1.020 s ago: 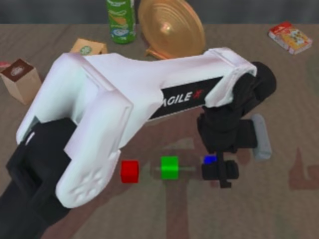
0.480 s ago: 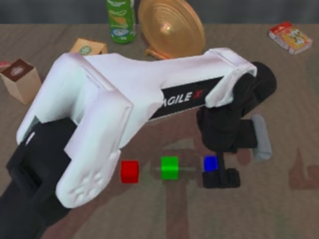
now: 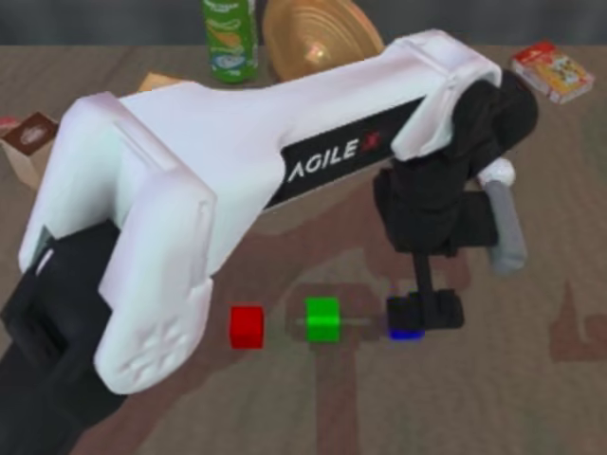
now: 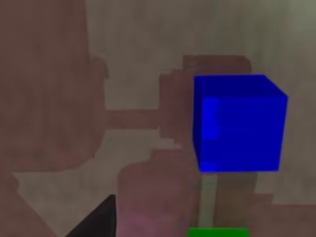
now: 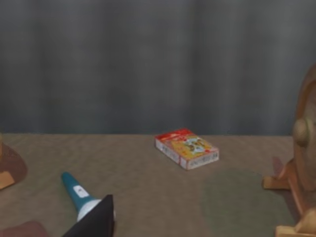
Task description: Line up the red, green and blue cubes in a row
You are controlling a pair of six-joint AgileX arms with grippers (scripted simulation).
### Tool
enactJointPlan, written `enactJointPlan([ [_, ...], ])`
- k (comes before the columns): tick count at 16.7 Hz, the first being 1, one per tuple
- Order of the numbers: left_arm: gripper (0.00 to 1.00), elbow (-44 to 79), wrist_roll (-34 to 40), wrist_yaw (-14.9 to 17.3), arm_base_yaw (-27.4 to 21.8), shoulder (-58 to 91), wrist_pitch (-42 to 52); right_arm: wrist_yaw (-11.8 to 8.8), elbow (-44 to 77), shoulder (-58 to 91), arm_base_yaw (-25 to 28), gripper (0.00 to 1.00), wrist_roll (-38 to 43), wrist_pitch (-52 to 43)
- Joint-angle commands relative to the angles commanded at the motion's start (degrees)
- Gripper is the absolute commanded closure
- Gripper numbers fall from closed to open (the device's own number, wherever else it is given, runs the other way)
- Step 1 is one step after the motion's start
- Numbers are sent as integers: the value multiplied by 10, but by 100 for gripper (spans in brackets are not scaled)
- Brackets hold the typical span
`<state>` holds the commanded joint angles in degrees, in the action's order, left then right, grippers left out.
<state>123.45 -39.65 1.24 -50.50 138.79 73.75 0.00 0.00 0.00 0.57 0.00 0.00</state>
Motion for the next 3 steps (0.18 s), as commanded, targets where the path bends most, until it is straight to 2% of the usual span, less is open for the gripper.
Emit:
enactJointPlan([
  [3,0,25,1,0,4,-8,28,0,0,0,0,0,0,0],
])
